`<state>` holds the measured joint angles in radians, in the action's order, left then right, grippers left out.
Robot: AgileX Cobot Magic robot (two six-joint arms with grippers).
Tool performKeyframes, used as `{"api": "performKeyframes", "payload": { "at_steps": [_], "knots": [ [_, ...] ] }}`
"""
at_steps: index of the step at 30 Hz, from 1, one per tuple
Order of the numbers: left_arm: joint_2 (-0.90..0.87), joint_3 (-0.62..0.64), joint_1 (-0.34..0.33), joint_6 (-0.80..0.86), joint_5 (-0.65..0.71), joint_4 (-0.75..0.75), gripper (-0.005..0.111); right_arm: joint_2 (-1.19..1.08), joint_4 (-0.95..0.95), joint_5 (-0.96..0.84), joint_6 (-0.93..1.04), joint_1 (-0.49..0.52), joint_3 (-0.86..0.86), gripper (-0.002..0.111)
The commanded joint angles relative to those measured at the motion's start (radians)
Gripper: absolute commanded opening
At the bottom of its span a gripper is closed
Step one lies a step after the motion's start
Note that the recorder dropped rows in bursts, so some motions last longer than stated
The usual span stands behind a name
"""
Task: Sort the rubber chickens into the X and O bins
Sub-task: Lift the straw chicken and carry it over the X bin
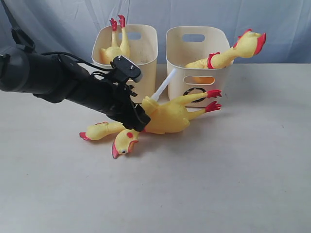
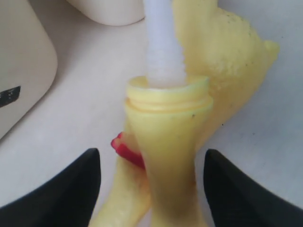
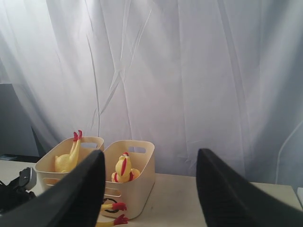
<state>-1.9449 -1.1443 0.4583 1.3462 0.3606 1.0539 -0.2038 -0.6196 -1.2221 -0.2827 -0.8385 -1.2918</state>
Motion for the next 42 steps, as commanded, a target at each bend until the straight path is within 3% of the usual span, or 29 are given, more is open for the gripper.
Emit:
{"api": "performKeyframes", "payload": {
  "at_steps": [1,6,14,30,37,42],
  "knots": [
    [-0.015,-0.010,0.004,-0.002,-0.018,0.010,0.060,0.003,-0.001,0.001,0.005,0.000,0.001,0.054],
    [-0.028,-0.010,0.004,-0.002,-0.018,0.008,0.038,0.003,0.000,0.001,0.003,0.000,0.001,0.054],
    [-0.026,-0.010,0.004,-0.002,-0.014,0.008,0.014,0.003,0.000,0.001,0.003,0.000,0.001,0.054],
    [0.118,-0.010,0.004,-0.004,0.036,-0.001,0.013,0.003,0.000,0.001,0.001,0.000,0.001,0.054],
    [0.193,-0.032,0.004,-0.004,-0.183,0.079,0.013,0.003,0.000,0.001,-0.001,0.000,0.001,0.054],
    [0.193,-0.097,0.004,-0.004,-0.269,0.142,0.013,0.003,0.000,0.001,-0.001,0.000,0.001,0.054]
  ]
}}
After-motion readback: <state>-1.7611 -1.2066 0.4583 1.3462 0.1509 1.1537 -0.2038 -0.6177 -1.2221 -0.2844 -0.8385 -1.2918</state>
